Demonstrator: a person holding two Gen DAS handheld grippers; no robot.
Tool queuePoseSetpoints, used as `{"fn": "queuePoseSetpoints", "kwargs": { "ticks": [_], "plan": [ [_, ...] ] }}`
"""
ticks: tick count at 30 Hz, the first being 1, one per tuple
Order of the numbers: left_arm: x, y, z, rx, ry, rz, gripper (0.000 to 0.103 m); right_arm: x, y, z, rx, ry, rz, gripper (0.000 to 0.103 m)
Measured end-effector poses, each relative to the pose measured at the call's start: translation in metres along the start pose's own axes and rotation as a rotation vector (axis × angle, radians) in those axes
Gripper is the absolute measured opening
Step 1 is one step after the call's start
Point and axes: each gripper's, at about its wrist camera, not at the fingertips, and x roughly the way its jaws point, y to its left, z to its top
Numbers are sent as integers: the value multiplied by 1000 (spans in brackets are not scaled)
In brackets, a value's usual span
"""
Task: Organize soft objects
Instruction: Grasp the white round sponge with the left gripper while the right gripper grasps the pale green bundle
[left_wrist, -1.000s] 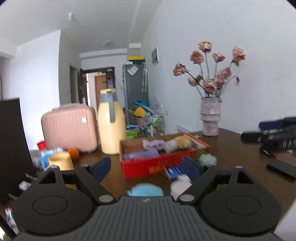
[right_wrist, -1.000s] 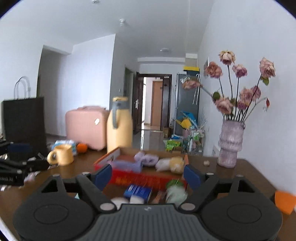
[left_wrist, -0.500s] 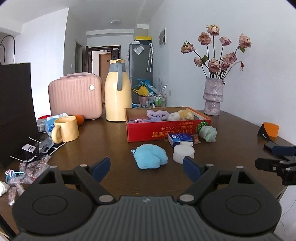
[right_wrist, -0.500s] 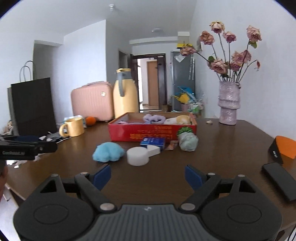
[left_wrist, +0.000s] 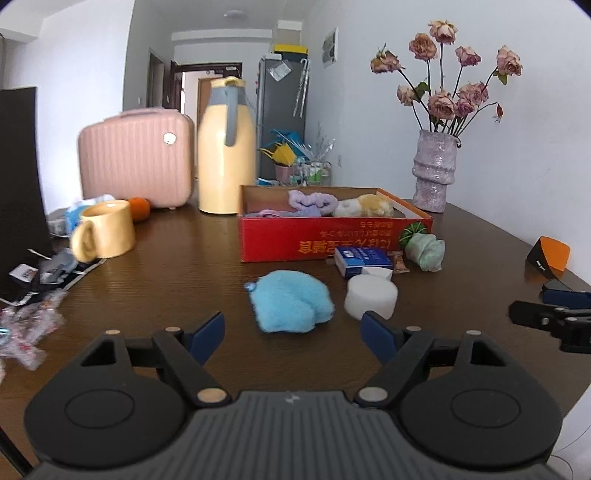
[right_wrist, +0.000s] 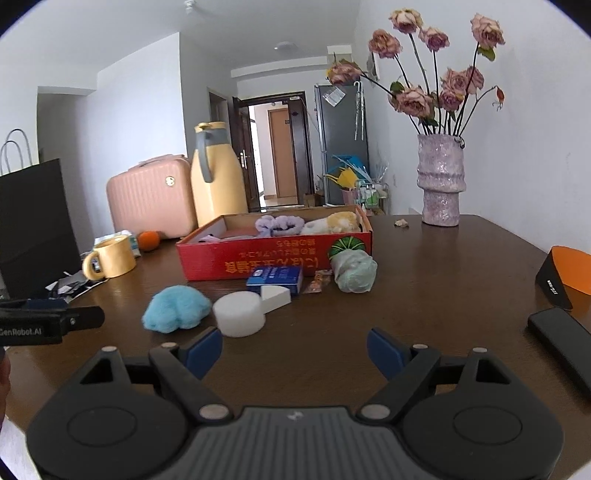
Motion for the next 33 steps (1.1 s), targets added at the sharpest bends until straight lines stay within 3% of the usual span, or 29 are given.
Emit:
{"fn": "queuePoseSetpoints", "kwargs": {
  "ticks": [11, 17, 19, 22, 24, 25, 28, 33],
  "plan": [
    [85, -54, 18, 53, 52, -98, 79, 71, -24, 38, -67, -10, -16, 85],
    [139, -80, 18, 102, 83, -62, 79, 151, -52, 70, -70, 49, -18, 84],
    [151, -82, 17, 102, 102, -52, 79, 182, -65, 76, -19, 106, -36, 76],
    [161, -82, 14, 97, 121, -65, 79, 211, -72, 76, -14, 129, -62, 74],
    [167, -79, 14, 81, 155, -83, 63, 221, -75, 73, -1, 131, -70, 72],
    [168, -77, 14, 71, 163, -92, 58, 224, -76, 71, 9, 134, -62, 62],
    [170, -76, 13, 63, 171, -108, 57, 227, -77, 68, 13, 142, -34, 42],
    [165, -77, 13, 63, 150, -114, 56, 225, -75, 64, -1, 138, -25, 32]
  ]
}}
